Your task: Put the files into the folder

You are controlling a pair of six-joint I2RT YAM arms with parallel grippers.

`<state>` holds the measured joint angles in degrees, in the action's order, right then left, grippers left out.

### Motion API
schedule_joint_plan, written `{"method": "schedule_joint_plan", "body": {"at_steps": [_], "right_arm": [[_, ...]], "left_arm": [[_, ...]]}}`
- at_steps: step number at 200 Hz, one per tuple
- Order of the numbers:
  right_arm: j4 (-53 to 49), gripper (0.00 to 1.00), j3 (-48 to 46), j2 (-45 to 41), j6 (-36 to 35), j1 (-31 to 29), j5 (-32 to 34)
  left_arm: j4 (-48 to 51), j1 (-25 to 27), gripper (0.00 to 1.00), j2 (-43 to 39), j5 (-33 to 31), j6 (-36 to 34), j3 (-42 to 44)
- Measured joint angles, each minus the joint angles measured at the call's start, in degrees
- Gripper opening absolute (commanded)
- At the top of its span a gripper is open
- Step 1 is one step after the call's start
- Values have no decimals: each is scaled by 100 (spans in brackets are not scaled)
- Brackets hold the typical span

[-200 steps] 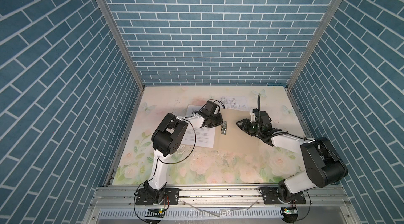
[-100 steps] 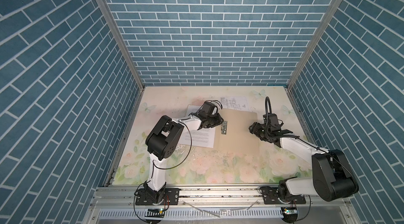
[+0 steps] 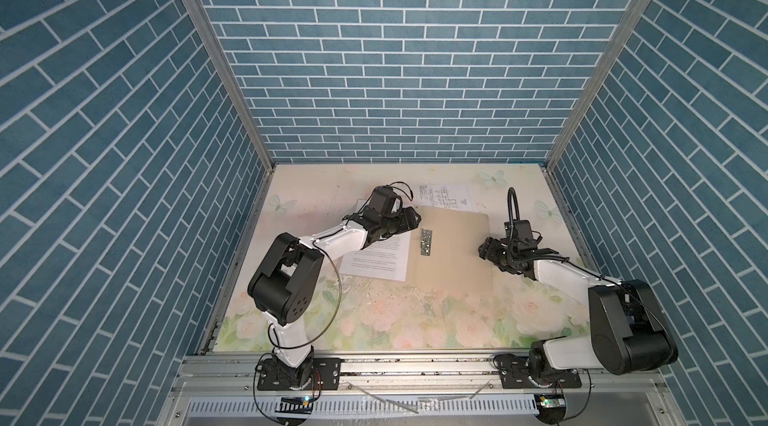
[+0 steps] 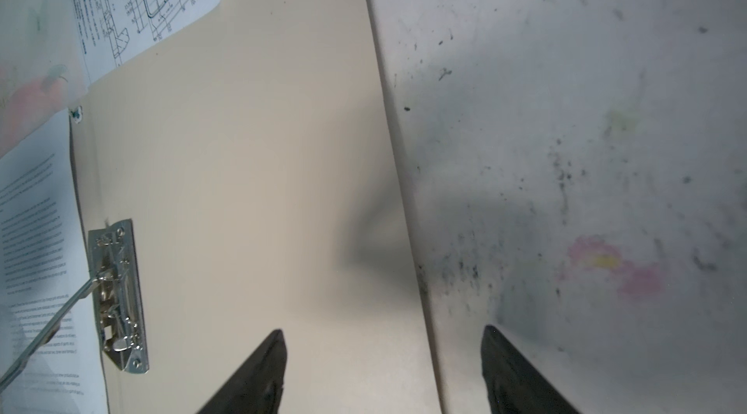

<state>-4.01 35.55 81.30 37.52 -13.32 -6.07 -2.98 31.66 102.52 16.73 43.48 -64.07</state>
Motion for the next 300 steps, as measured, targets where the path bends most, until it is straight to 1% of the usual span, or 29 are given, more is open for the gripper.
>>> {"method": "schedule_joint_plan", "body": {"at_steps": [53,86,103,131,171,210,300], "right_arm": [[520,74,0,337,-313,0,-313],[883,72,0,503,-450,11,-632],[1049,69,15,605,-498,17,-791],[1198,67,120,791,-540,26,-1058],[1292,64,201,942,-546,22,-1388],[1364,62,297,1082,-544,-50,-1561],[1419,61,791,1552,-407,-616,-1611]], "left_arm": [[-409,-31,83,-260,188,-251,654],[-896,-31,83,-341,645,-503,787],[-1176,-26,83,-341,894,-573,866],[-1429,-11,83,-341,1082,-673,1014],[-1530,-9,83,-352,1130,-745,1379],[-1541,-9,83,-494,1134,-859,1491],[-1620,-20,84,-990,957,-951,1884]]}}
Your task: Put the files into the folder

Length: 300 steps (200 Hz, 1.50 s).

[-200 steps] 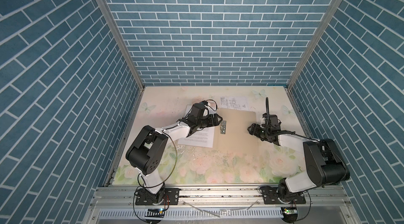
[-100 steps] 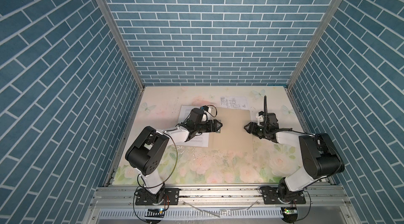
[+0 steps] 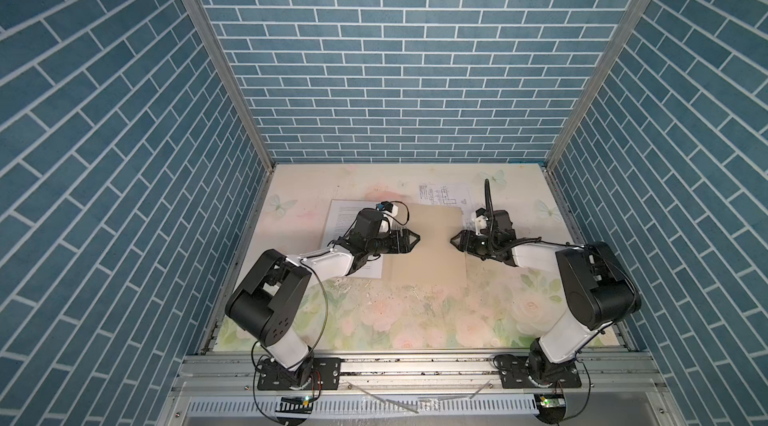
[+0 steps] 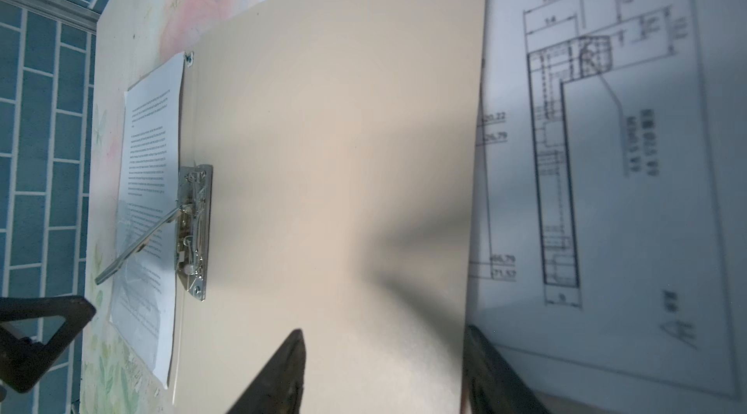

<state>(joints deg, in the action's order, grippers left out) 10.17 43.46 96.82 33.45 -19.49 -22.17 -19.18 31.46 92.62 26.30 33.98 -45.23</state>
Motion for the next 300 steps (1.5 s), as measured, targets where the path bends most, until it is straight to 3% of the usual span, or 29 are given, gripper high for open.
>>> {"method": "schedule_joint_plan", "body": {"at_steps": [92,189,300], "right_arm": [[-63,61,1235,949,107,-389,-20],[-181,60,1427,1025,192,-518,-33],[-273,59,1482,1056,234,-551,46]], "left_arm": [[179,-177,86,-817,-240,-37,400],[435,-273,90,-1025,-267,-175,756],[-81,-813,89,289,284,-13,424]]}}
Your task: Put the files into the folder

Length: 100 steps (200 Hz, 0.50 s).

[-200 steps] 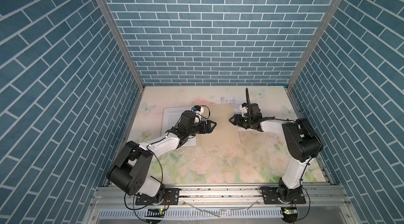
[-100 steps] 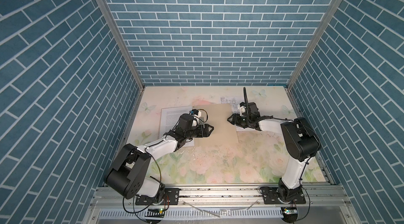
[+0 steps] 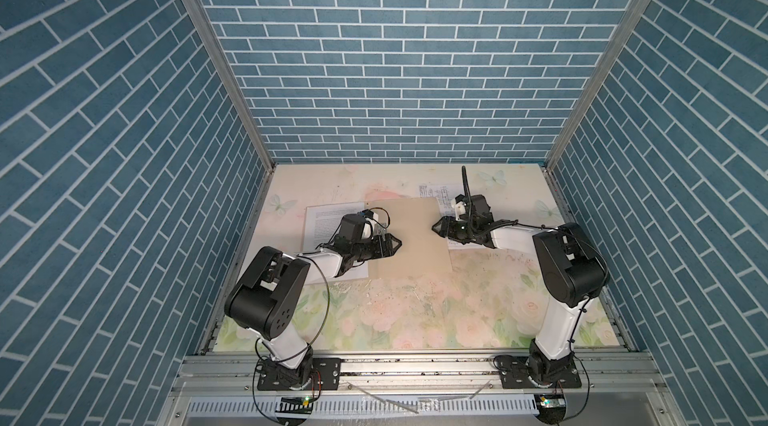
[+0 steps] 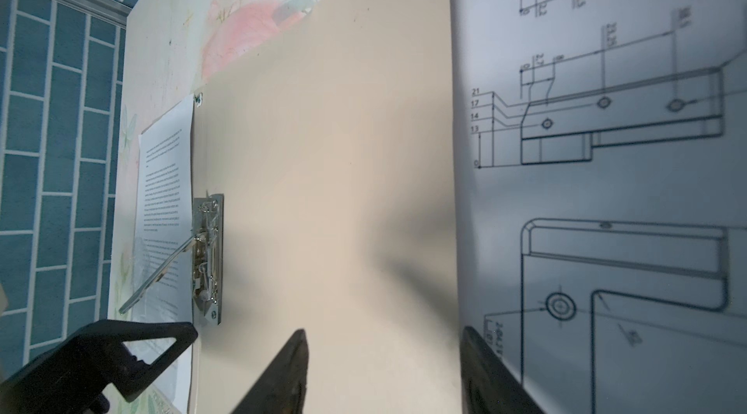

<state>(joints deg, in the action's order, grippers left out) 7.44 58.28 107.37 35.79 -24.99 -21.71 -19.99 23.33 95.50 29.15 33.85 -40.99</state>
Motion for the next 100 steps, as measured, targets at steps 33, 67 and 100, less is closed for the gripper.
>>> {"method": "schedule_joint_plan", "body": {"at_steps": [33,67,100], "right_arm": [[-42,59,0,0,0,-4,4],[-74,59,0,7,0,-4,11],[-81,59,0,11,33,-4,24]], "left_arm": [[-81,-138,89,98,111,-4,-315],[-87,-293,89,472,247,-31,-780],[-44,-424,89,909,332,-74,-1226]]}}
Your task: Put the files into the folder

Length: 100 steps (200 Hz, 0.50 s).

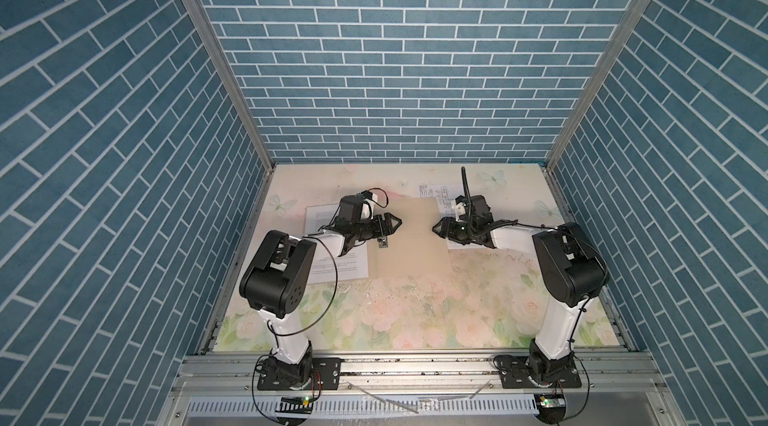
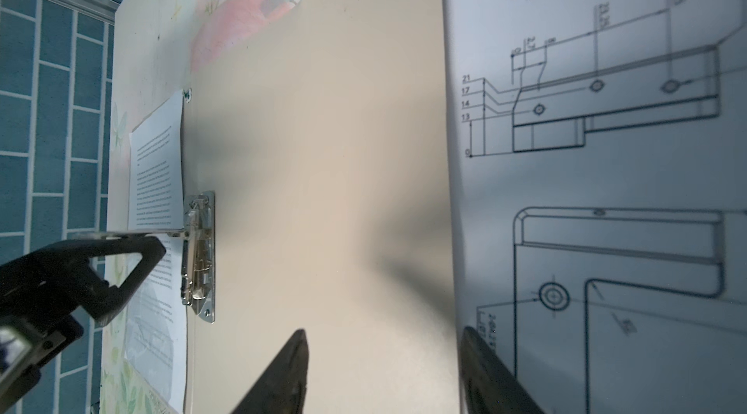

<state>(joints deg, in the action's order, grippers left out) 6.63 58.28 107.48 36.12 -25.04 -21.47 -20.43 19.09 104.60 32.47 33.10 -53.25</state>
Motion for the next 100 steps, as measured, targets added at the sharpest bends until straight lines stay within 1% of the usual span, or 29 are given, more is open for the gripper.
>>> {"method": "schedule_joint_plan", "body": {"at_steps": [47,74,100], "right_arm": [[-7,59,0,0,7,0,0],[-20,59,0,0,7,0,-4],[-20,59,0,0,7,0,-22]], "left_arm": [[9,-92,89,496,48,-15,-599],[17,-109,89,577,68,-7,-695],[107,-109,92,573,4,0,-695]]}}
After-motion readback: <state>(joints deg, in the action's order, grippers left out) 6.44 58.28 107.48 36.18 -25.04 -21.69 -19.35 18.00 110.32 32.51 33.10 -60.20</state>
